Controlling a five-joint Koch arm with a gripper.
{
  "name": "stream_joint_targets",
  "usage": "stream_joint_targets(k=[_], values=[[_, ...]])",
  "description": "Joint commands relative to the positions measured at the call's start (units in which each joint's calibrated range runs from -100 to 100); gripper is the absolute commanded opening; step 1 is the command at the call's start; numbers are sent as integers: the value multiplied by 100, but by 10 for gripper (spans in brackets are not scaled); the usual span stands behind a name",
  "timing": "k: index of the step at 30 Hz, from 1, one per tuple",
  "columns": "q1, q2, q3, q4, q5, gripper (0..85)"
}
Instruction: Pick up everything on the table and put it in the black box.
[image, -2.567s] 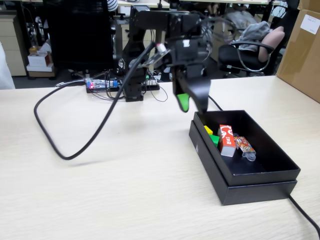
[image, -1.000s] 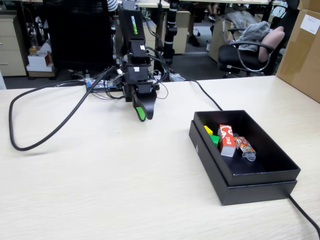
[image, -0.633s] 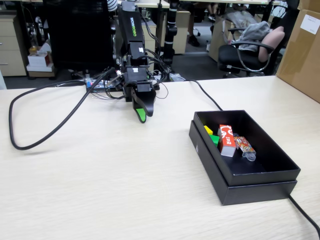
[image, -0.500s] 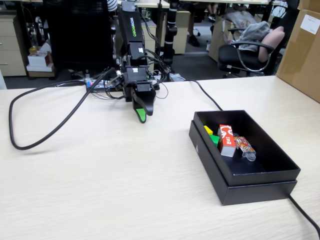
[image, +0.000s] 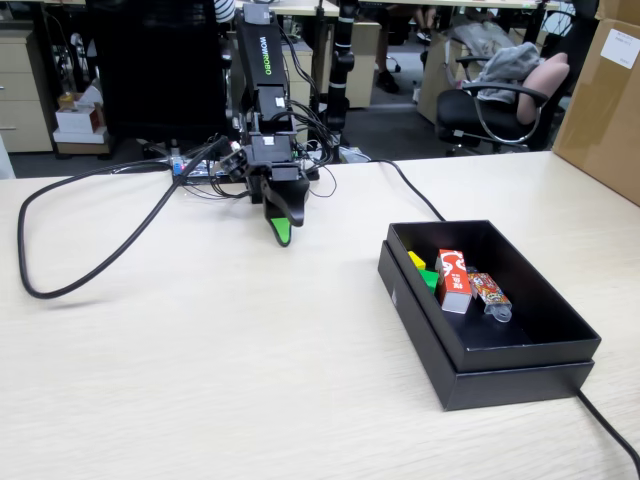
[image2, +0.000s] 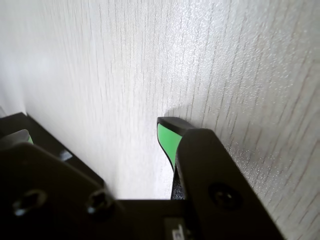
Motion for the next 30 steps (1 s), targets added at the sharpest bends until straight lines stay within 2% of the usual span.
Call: stream_joint_targets(k=[1,30], values=[[-20,-94,-253,-137,0,488],[-29,-496,-444,-137,0,488]])
